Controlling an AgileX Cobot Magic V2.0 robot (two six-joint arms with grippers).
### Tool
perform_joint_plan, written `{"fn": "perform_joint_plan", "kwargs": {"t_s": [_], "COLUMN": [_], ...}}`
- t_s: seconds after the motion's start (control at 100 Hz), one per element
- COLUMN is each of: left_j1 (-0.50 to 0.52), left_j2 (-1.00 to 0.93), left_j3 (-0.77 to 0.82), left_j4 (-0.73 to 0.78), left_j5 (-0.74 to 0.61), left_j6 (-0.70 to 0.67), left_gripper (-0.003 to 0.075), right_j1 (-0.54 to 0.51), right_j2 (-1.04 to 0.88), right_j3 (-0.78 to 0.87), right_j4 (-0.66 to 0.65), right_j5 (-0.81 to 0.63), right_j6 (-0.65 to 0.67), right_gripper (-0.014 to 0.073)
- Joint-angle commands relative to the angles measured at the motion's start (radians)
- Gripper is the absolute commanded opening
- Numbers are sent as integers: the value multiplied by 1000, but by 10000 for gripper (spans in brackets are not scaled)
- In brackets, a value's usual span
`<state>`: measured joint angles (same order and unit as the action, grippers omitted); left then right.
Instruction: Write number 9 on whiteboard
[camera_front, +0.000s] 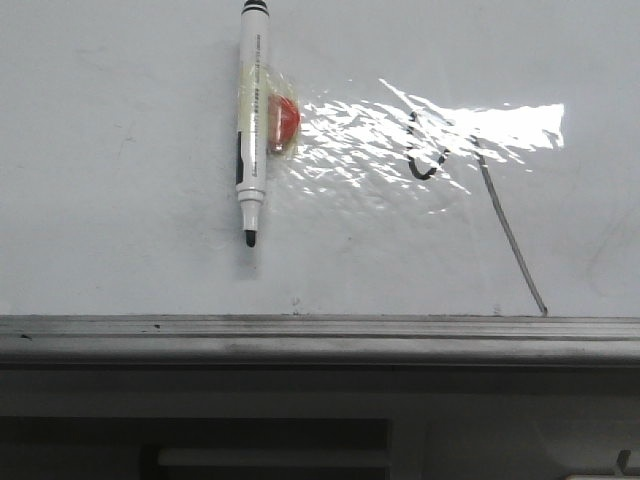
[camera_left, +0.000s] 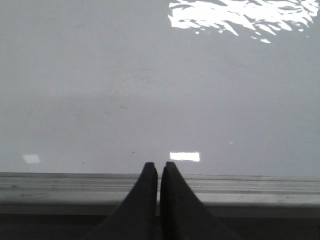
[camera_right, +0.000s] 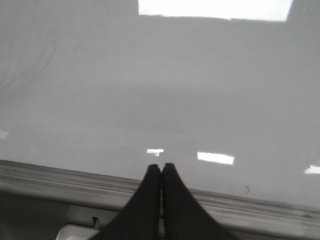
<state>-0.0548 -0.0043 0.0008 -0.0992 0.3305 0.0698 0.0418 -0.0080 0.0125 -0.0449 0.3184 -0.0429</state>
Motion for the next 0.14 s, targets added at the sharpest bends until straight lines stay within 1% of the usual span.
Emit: {"fn": "perform_joint_plan", "kwargs": {"t_s": [0.0, 0.13], "left_j1": [2, 2], "left_j2": [-21, -21], "left_j3": [18, 18], "left_j4": [-1, -1], "left_j5": [-53, -53], "left_j6": [-11, -11], "left_gripper": [-20, -20], "right_j1": [-6, -6], "right_j2": [-19, -19], "right_j3": [27, 27], "right_j4": [-20, -20], "right_j5": [-24, -24], "right_j6": [1, 1], "right_gripper": [-61, -61]}}
